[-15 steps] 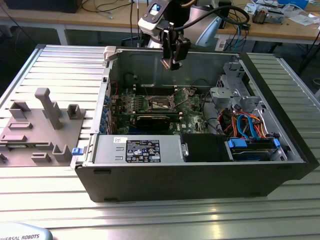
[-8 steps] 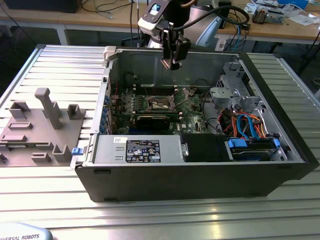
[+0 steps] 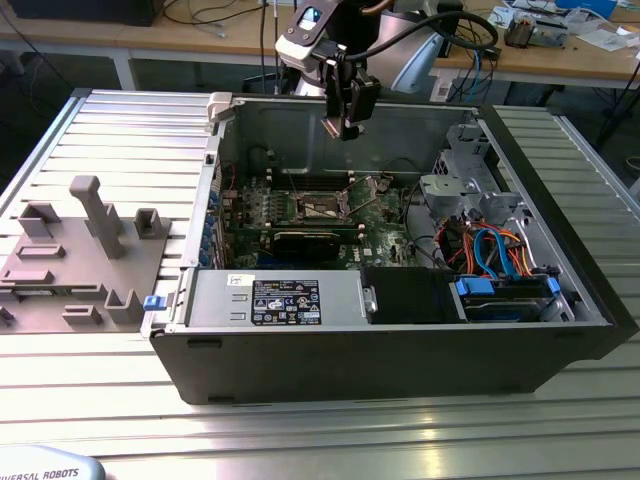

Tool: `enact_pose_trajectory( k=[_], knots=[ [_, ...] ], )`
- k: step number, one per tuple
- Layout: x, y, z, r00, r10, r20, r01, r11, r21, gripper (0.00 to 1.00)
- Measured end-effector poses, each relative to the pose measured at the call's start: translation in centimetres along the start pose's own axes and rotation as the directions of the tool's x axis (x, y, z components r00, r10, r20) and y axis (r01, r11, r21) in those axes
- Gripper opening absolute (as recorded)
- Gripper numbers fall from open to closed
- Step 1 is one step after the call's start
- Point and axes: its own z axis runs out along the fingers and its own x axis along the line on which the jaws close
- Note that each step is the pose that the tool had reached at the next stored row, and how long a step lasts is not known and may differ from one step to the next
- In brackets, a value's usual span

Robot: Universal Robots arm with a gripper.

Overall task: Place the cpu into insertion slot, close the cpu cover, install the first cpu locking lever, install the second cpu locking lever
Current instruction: 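Place the cpu into insertion slot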

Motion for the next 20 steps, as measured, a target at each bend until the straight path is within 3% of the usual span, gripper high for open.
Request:
enact_pose_trajectory(
  k=[20],
  knots=[
    [0.0,0.0,0.0,0.9999,0.017,0.0012,-0.017,0.9999,-0.0001,0.54]
  ],
)
